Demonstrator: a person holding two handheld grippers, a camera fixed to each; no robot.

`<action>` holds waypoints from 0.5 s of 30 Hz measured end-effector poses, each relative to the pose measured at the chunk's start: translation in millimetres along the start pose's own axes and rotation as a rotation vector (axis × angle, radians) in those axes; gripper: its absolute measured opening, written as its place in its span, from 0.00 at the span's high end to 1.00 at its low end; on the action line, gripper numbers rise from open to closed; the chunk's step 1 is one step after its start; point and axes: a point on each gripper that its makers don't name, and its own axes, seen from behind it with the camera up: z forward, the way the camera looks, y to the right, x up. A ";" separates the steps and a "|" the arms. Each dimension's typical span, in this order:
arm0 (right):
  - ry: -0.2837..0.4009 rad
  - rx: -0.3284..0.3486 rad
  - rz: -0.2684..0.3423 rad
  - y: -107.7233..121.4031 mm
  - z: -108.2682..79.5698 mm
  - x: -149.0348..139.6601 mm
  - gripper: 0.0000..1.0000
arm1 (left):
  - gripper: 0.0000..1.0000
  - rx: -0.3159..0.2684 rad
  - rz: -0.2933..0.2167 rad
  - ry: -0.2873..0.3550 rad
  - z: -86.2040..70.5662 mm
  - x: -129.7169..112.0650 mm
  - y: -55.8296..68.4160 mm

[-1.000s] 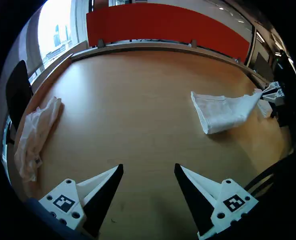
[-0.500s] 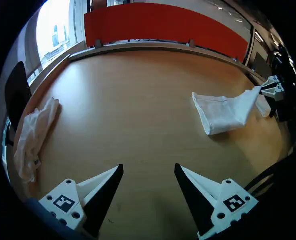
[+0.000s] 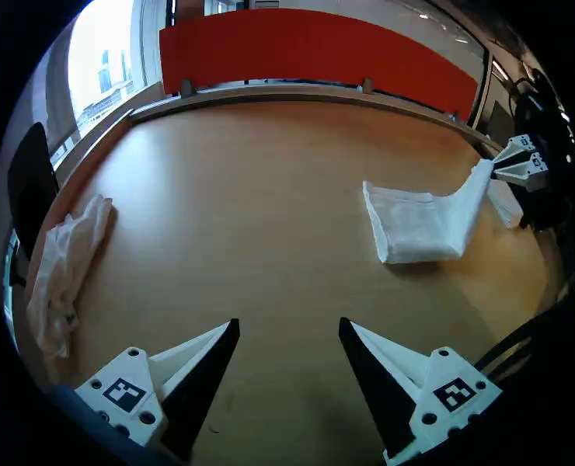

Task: Fold towel

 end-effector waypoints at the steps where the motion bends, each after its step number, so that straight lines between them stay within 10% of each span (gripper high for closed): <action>1: -0.001 0.002 -0.006 -0.3 1.0 1.2 0.98 | 0.05 -0.001 0.000 0.000 -0.2 0.2 0.2; 15: -0.001 -0.011 -0.006 12.6 -3.3 2.7 0.98 | 0.05 -0.007 0.007 0.003 0.0 1.6 1.6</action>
